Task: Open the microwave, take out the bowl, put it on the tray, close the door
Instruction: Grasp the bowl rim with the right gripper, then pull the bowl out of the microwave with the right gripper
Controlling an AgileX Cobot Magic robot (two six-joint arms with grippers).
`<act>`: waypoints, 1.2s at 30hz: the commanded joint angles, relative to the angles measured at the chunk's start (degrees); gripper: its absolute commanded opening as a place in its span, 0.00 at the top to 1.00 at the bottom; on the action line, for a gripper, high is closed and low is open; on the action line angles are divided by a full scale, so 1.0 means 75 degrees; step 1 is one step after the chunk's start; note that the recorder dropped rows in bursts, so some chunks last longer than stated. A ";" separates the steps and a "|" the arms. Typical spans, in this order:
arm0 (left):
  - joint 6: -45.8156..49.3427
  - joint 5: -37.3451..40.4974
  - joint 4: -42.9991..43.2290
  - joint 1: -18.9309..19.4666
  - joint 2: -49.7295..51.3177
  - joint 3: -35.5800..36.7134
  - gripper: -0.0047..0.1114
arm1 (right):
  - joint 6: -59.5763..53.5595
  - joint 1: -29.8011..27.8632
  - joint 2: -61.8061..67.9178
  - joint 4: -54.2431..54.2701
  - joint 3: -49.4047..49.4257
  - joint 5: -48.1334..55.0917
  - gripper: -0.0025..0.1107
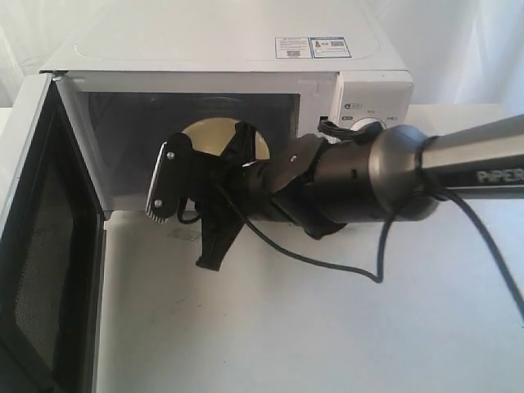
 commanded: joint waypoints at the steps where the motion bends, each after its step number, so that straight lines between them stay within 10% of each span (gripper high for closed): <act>1: -0.0022 0.0015 -0.0038 -0.0008 -0.0032 0.0028 0.96 | 0.0509 0.0297 -0.0800 -0.0004 0.0806 0.0491 0.98; 18: -0.0022 0.0015 -0.0038 -0.0008 -0.0032 0.0028 0.96 | 0.4269 0.0934 -0.3918 -0.0873 0.2958 0.2138 0.98; 28: -0.0022 0.0015 -0.0038 -0.0008 -0.0032 0.0028 0.96 | 1.2312 0.0665 -0.3995 -0.8406 0.2366 0.4942 0.98; 36: -0.0022 0.0015 -0.0038 -0.0008 -0.0032 0.0028 0.96 | 1.4954 -0.0142 -0.4144 -1.1719 0.1972 0.6821 0.98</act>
